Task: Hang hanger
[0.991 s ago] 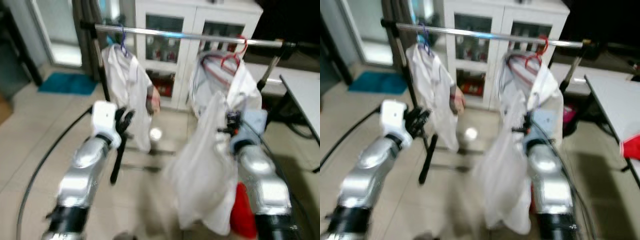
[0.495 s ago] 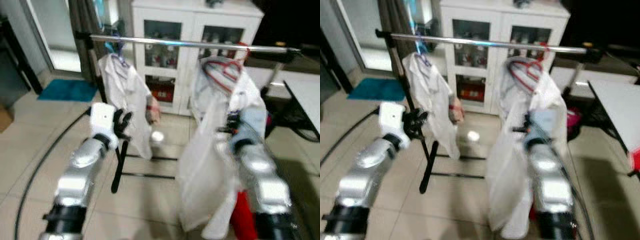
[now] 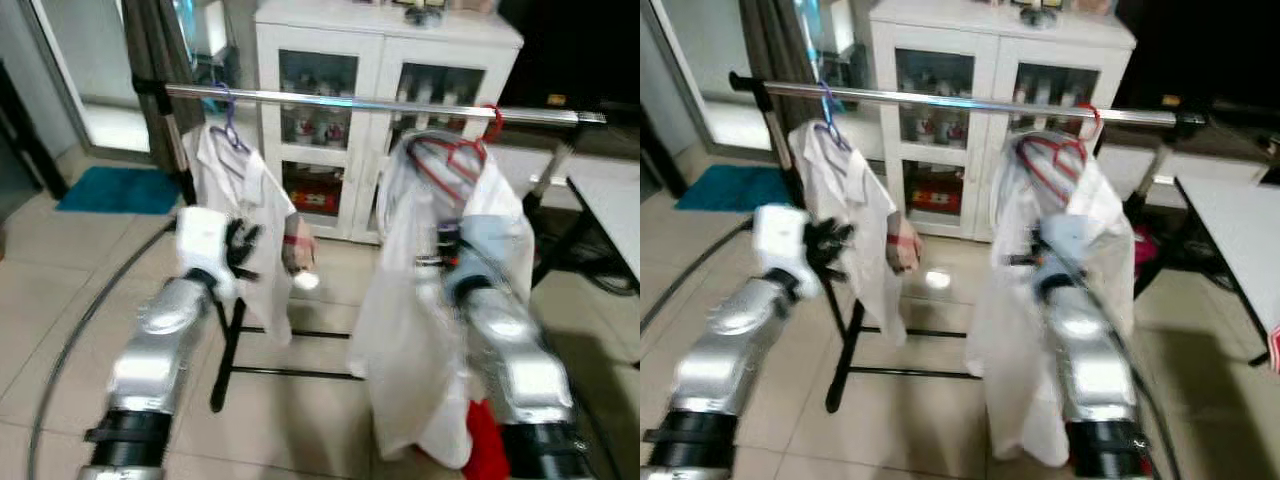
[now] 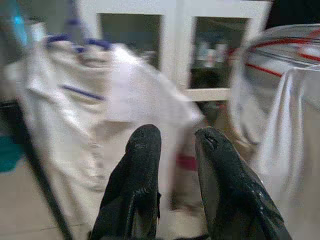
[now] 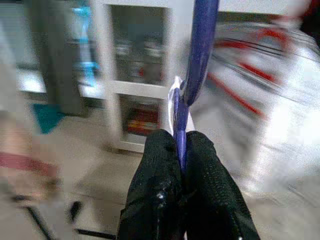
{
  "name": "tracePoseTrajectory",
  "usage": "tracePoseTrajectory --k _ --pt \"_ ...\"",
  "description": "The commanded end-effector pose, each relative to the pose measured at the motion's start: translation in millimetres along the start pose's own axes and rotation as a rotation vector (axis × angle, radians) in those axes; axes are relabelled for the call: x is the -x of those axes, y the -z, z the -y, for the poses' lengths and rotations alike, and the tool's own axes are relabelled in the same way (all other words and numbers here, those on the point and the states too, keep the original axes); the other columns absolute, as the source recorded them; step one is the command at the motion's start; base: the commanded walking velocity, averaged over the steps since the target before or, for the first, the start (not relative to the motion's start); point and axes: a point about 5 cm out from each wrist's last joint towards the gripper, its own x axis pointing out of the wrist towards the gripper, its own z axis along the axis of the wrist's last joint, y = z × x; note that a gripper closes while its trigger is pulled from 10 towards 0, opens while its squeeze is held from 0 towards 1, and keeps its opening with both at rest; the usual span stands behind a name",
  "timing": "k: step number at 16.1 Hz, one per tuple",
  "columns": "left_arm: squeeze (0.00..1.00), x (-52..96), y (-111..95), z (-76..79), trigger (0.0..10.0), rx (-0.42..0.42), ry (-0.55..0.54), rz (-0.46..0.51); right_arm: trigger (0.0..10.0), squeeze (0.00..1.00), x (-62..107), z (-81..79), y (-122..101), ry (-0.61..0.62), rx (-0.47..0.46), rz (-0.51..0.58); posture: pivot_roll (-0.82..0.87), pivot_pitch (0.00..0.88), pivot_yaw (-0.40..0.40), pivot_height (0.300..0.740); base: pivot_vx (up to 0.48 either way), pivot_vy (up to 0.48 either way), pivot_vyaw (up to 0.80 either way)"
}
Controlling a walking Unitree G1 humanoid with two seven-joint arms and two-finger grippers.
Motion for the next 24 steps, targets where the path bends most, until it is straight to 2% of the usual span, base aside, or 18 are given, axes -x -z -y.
tracePoseTrajectory --k 1,2,5,11,16,17,20,22,23,24 --pt "0.00 -2.3 -3.5 9.5 10.0 -0.001 0.023 0.019 10.0 0.00 -0.5 8.1 -8.9 0.000 0.060 0.030 -0.10 0.000 -0.053 0.740 0.360 0.000 0.80" --pt "0.00 -0.3 -2.6 10.2 10.0 -0.002 0.024 0.019 10.0 0.00 -1.4 5.3 -7.8 -0.023 0.086 0.022 -0.10 0.000 -0.058 0.740 0.364 0.000 0.80" --pt "0.00 0.6 -4.0 5.6 10.0 -0.018 0.018 0.020 10.0 0.00 -3.2 3.5 -10.0 -0.003 0.039 0.040 -0.10 0.000 -0.059 0.740 0.365 0.000 0.44" --pt "0.00 -0.1 -8.6 9.0 10.0 -0.076 0.063 0.035 10.0 0.00 -5.2 12.5 -17.4 0.058 0.073 0.082 -0.09 0.000 -0.065 0.740 0.366 0.000 0.00" --pt "0.00 0.3 -17.3 15.6 10.0 -0.148 0.138 0.042 10.0 0.00 -9.2 16.7 -36.3 0.082 0.099 0.180 -0.09 0.000 -0.068 0.740 0.365 0.000 0.00" --pt "0.00 -0.1 -24.5 18.3 10.0 -0.143 0.174 0.064 10.0 0.00 -12.0 16.0 -38.7 0.073 0.107 0.186 -0.08 0.000 -0.070 0.740 0.000 0.000 0.00" --pt "0.00 0.9 -44.8 29.7 10.0 -0.172 0.382 0.088 10.0 0.00 -30.3 9.9 -43.5 0.024 0.083 0.128 -0.09 0.000 -0.073 0.740 0.000 0.000 0.00" --pt "0.00 -1.8 -49.3 33.1 10.0 -0.207 0.491 0.050 10.0 0.00 -44.0 2.9 -45.2 -0.015 0.065 0.082 -0.10 0.000 -0.069 0.740 0.000 0.000 0.00" --pt "0.00 -4.5 -55.9 35.7 10.0 -0.186 0.557 0.056 10.0 0.00 -55.9 -1.8 -48.2 -0.032 0.043 0.054 -0.11 0.000 -0.051 0.740 0.000 0.000 0.00" --pt "0.00 -5.8 -58.1 36.8 10.0 -0.182 0.577 0.059 10.0 0.00 -60.7 -3.4 -49.3 -0.036 0.023 0.041 -0.11 0.000 -0.051 0.740 0.000 0.000 0.00"
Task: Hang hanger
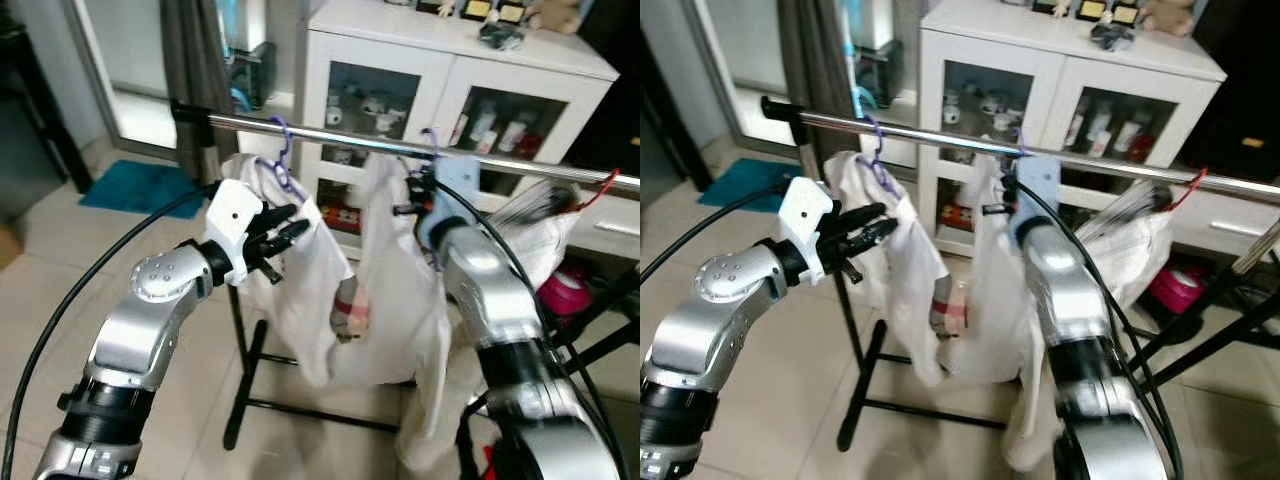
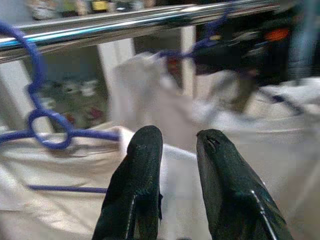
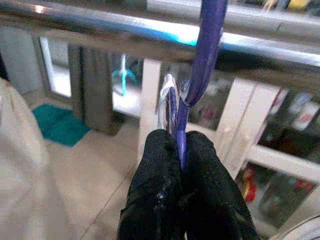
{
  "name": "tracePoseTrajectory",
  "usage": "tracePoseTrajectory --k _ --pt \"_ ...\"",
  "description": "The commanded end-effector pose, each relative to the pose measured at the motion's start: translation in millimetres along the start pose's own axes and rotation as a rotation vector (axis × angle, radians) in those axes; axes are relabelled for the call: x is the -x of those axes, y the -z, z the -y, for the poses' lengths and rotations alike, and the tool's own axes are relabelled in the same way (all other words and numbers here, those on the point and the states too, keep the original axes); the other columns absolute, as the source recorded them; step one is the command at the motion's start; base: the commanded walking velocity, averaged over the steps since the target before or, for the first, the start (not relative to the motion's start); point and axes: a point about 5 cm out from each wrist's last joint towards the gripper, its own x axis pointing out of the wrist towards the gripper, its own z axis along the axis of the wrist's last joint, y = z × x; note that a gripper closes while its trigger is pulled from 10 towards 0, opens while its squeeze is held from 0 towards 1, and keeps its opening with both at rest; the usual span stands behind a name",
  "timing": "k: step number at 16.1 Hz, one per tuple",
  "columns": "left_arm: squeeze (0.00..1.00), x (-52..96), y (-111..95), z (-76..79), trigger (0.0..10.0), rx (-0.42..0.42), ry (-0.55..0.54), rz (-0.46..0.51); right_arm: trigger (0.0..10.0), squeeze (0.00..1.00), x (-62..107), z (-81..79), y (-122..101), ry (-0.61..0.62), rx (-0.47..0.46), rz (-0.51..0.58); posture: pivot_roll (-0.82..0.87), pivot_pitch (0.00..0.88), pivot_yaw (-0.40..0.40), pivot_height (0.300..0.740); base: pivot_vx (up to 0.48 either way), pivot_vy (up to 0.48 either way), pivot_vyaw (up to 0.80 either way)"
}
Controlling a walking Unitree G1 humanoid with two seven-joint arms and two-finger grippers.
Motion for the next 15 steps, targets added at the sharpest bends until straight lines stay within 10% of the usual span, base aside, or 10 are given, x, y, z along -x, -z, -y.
tracePoseTrajectory --k 1,15 --pt "0.00 -5.2 -9.0 1.1 10.0 -0.009 0.053 0.011 10.0 0.00 -7.1 4.5 -7.7 0.008 -0.048 0.000 -0.10 0.000 -0.054 0.740 0.000 0.000 0.00" --pt "0.00 -7.2 -12.0 4.0 10.0 -0.010 0.135 -0.027 10.0 0.07 -30.3 13.1 20.4 0.113 -0.112 -0.220 -0.08 0.000 -0.058 0.740 0.000 0.000 0.00"
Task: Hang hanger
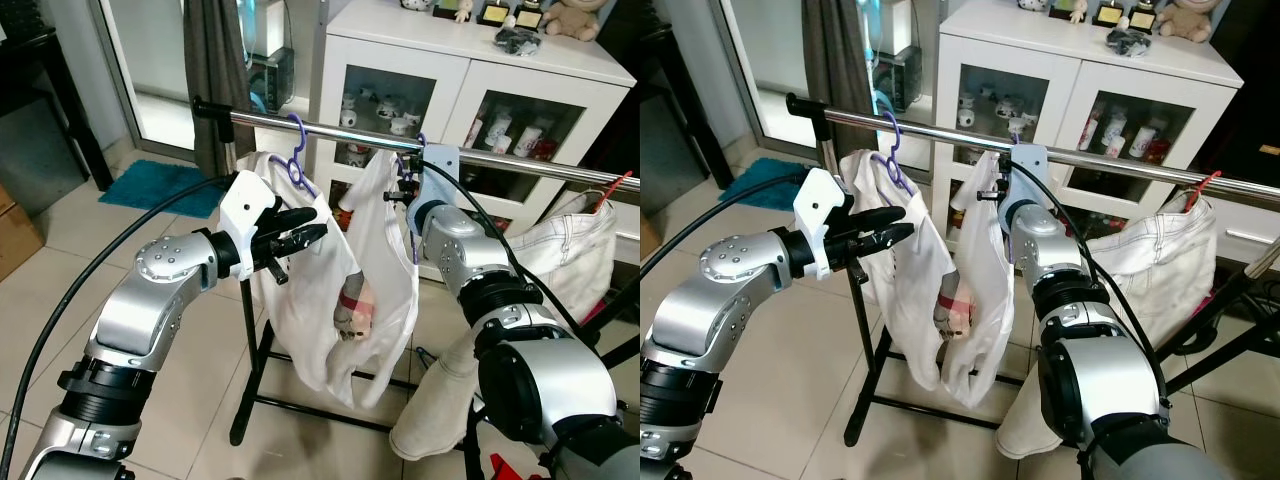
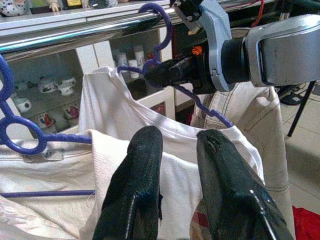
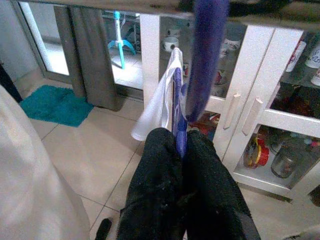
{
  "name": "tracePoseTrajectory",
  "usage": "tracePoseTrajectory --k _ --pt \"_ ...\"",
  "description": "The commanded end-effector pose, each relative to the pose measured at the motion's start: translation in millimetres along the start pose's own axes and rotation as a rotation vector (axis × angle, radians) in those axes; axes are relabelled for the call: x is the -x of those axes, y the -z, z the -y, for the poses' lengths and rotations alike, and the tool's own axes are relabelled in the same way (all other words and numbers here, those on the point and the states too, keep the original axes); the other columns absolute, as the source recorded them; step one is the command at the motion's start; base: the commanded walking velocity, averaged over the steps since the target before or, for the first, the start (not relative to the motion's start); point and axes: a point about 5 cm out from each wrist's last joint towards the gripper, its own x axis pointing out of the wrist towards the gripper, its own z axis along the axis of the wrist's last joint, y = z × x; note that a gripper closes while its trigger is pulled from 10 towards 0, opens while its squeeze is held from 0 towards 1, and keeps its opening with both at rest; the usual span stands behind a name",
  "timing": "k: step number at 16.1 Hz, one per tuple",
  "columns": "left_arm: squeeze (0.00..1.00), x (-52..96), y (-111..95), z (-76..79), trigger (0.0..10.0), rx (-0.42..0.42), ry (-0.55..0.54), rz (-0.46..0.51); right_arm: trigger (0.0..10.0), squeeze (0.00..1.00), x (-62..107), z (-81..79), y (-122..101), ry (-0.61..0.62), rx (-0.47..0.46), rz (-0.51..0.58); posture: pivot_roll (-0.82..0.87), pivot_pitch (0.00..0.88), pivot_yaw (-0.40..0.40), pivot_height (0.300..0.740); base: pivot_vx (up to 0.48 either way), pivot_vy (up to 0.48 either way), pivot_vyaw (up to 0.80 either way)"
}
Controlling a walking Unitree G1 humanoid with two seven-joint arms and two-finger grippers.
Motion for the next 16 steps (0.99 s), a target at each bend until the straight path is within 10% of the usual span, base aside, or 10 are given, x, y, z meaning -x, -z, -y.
tracePoseTrajectory --k 1,2,9,16 --pt "0.00 -2.9 -4.4 2.3 10.0 -0.013 0.021 0.006 10.0 0.76 0.8 10.4 11.3 0.038 -0.018 -0.052 -0.09 0.000 -0.057 0.740 0.000 0.000 0.00" --pt "0.00 -3.2 -4.3 2.4 10.0 -0.013 0.022 0.006 10.0 1.00 0.8 10.9 11.2 0.039 -0.019 -0.048 -0.09 0.000 -0.055 0.740 0.000 0.000 0.00" --pt "0.00 9.5 11.0 -5.1 10.0 0.034 -0.167 0.000 10.0 1.00 12.6 7.4 -2.0 -0.073 -0.044 0.175 -0.09 0.000 -0.039 0.740 0.000 0.000 0.00" --pt "0.00 34.1 31.3 -1.6 10.0 0.161 -0.498 0.088 10.0 1.00 87.6 11.3 -0.2 -0.326 -0.069 0.425 -0.10 0.000 -0.024 0.740 0.000 0.000 0.00"
